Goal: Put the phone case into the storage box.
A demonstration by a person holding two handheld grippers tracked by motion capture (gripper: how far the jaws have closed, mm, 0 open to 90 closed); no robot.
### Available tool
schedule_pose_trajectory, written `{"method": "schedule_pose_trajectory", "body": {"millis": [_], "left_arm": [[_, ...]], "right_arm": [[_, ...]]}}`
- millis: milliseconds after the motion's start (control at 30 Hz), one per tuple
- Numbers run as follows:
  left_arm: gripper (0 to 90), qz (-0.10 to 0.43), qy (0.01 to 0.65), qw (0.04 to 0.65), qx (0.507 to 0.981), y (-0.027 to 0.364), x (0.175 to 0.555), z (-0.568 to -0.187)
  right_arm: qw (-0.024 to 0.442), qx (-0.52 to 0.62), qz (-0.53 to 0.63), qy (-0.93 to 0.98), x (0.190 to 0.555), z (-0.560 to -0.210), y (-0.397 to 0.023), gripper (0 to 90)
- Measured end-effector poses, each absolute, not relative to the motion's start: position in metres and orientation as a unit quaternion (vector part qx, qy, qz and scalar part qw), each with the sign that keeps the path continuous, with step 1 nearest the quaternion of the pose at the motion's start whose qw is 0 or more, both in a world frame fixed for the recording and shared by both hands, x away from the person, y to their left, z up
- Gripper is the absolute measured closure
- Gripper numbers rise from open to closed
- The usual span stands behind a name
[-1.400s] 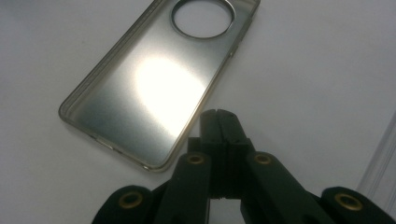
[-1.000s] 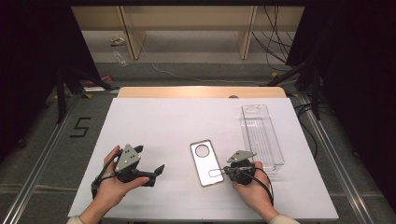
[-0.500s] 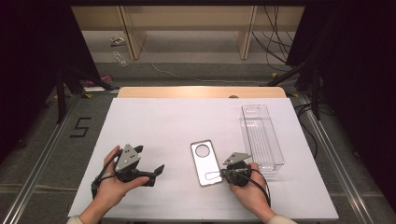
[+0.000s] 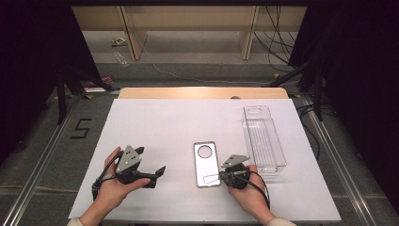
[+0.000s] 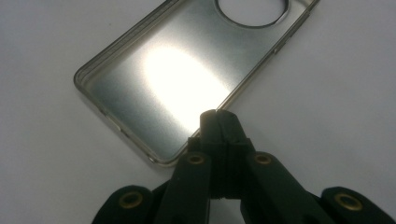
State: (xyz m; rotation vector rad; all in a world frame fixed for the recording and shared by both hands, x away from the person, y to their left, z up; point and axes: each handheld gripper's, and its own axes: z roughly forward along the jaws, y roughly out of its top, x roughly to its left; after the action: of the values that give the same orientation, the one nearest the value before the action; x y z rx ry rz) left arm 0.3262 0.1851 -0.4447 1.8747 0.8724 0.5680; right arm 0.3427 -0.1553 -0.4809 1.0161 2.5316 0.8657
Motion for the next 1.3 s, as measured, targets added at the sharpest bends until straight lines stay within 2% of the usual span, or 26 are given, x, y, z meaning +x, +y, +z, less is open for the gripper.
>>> {"method": "schedule_pose_trajectory", "body": {"millis": [800,933,967,1000,1033,1100,1133,1200,1233,1267,1300], "left_arm": [[0.0,0.233,0.357,0.478,0.768,0.186,0.326,-0.445],[0.0,0.232,0.358,0.479,0.767,0.186,0.326,-0.445],[0.0,0.232,0.357,0.480,0.767,0.186,0.326,-0.445],[0.0,0.232,0.357,0.480,0.767,0.186,0.326,-0.445],[0.0,0.232,0.357,0.480,0.767,0.186,0.326,-0.444],[0.0,0.232,0.357,0.479,0.767,0.186,0.326,-0.444],[0.0,0.232,0.357,0.479,0.767,0.186,0.327,-0.445],[0.0,0.232,0.357,0.479,0.767,0.186,0.327,-0.445],[0.0,0.232,0.357,0.479,0.767,0.186,0.327,-0.445],[0.0,0.232,0.358,0.479,0.767,0.186,0.327,-0.445],[0.0,0.232,0.358,0.479,0.767,0.186,0.327,-0.445]], "right_arm": [[0.150,0.344,0.299,0.878,0.341,-0.480,-0.155,89.3],[0.165,0.348,0.307,0.870,0.341,-0.474,-0.156,83.3],[0.181,0.343,0.309,0.868,0.341,-0.471,-0.158,78.5],[0.181,0.343,0.309,0.868,0.341,-0.471,-0.158,78.5],[0.189,0.343,0.314,0.865,0.341,-0.469,-0.159,71.0],[0.190,0.342,0.320,0.863,0.341,-0.467,-0.160,67.6],[0.208,0.337,0.321,0.861,0.341,-0.463,-0.160,59.4],[0.216,0.327,0.321,0.862,0.341,-0.459,-0.160,51.5],[0.216,0.327,0.321,0.862,0.341,-0.459,-0.160,51.5],[0.229,0.307,0.317,0.868,0.341,-0.455,-0.160,44.2],[0.233,0.298,0.316,0.870,0.342,-0.454,-0.159,40.8]]}}
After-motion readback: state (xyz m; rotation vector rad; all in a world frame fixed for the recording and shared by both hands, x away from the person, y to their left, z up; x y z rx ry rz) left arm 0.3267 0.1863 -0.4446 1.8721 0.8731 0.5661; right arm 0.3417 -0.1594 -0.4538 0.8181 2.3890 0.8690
